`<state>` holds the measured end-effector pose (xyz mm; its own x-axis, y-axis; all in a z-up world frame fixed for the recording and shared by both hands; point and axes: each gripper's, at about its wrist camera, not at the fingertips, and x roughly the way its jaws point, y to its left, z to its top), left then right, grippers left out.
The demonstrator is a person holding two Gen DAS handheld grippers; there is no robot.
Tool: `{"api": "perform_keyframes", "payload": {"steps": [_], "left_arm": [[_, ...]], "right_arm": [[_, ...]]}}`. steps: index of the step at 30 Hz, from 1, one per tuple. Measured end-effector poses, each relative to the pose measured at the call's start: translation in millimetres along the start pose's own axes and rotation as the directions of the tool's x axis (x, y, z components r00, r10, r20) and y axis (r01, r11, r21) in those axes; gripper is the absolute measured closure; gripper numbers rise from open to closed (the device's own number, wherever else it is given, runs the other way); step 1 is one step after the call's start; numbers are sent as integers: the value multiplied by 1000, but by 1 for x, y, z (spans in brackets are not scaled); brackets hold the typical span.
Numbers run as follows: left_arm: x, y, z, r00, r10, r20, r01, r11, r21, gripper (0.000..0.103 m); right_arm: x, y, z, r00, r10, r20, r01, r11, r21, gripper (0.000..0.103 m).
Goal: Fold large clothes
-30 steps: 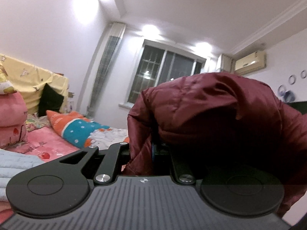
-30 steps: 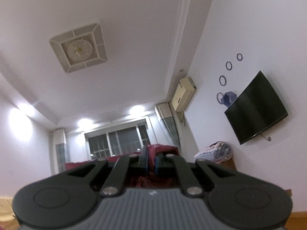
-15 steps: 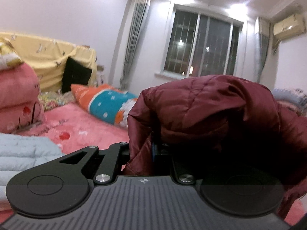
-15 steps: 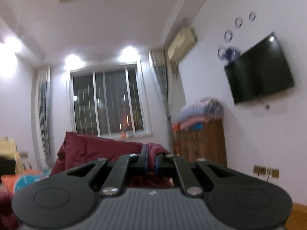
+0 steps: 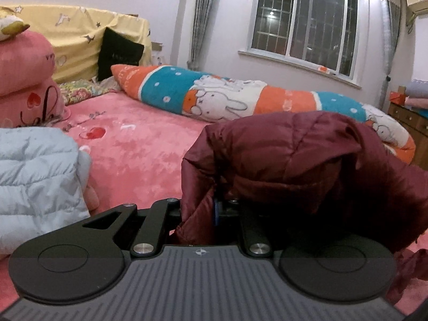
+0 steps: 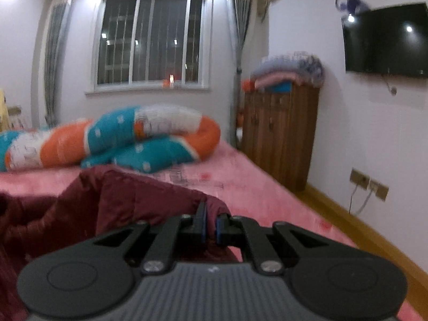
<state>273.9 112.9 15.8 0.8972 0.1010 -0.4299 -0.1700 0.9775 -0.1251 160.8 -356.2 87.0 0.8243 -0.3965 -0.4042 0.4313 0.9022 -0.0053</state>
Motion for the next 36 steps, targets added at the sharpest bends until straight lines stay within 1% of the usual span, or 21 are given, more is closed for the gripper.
{"api": "perform_keyframes", "payload": {"steps": [1,4,6,8,9,11,13,15,18,21,22,24,25,26,27,28,29,31,34,36], "left_arm": [[3,4,-3,1000,2,-2,-2,1000,0,85],[-7,6,-8,1000,3,-6,-3,1000,4,79],[-11,14,-3,1000,7,-7,-7,1000,-1,63],[-18,17,2,1000,8,-13,-8,1000,-14,53],[-21,17,0,1000,7,-12,-7,1000,-18,51],[-29,21,1,1000,11,-6,-11,1000,-19,43],[-39,24,2,1000,12,3,-11,1000,-24,41],[-53,27,2,1000,24,17,-23,999,-31,42],[-69,36,3,999,31,34,-30,999,-45,42],[-90,43,3,998,37,54,-34,999,-39,42],[-98,44,2,997,37,61,-35,999,-34,41],[-115,47,-2,997,37,72,-35,999,-28,41],[-125,48,-5,997,37,74,-36,999,-21,40],[-133,49,-7,996,38,76,-37,999,-12,39],[-140,49,-11,996,35,79,-35,999,-5,39],[-149,49,-15,996,27,80,-27,1000,4,38],[-160,48,-20,996,20,81,-21,1000,16,37],[-177,45,-29,996,19,85,-22,999,43,35],[-205,43,-42,997,-13,81,9,999,50,28],[-222,42,-49,997,-30,73,26,998,58,25]], "right_arm": [[2,-1,-5,1000,-5,-18,5,1000,2,100],[10,-4,-18,997,-14,-72,16,999,30,100],[12,-7,-23,995,-13,-99,17,999,47,99],[8,-10,-28,993,-5,-118,13,998,65,98],[5,-11,-31,992,-4,-126,14,997,75,97],[1,-14,-35,989,7,-145,7,996,93,97],[-5,-16,-39,987,15,-159,3,993,115,96],[-8,-21,-41,986,21,-163,2,990,138,95],[-19,-29,-45,986,24,-167,7,983,182,93],[-31,-36,-46,985,41,-166,-5,977,214,88],[-37,-38,-46,986,43,-162,-6,975,223,84],[-46,-41,-48,987,44,-155,-6,970,242,72],[-53,-44,-48,989,15,-149,22,969,245,47],[-61,-46,-49,991,-14,-131,46,968,246,13],[-70,-50,-51,994,-17,-104,43,967,253,5],[-75,-54,-52,995,-7,-95,32,964,263,5],[-80,-58,-52,995,2,-105,28,959,284,5],[-92,-64,-52,994,1,-105,32,949,314,5],[-116,-69,-52,997,29,-68,-3,932,362,5],[-130,-66,-53,996,69,-52,-43,918,393,5]]}}
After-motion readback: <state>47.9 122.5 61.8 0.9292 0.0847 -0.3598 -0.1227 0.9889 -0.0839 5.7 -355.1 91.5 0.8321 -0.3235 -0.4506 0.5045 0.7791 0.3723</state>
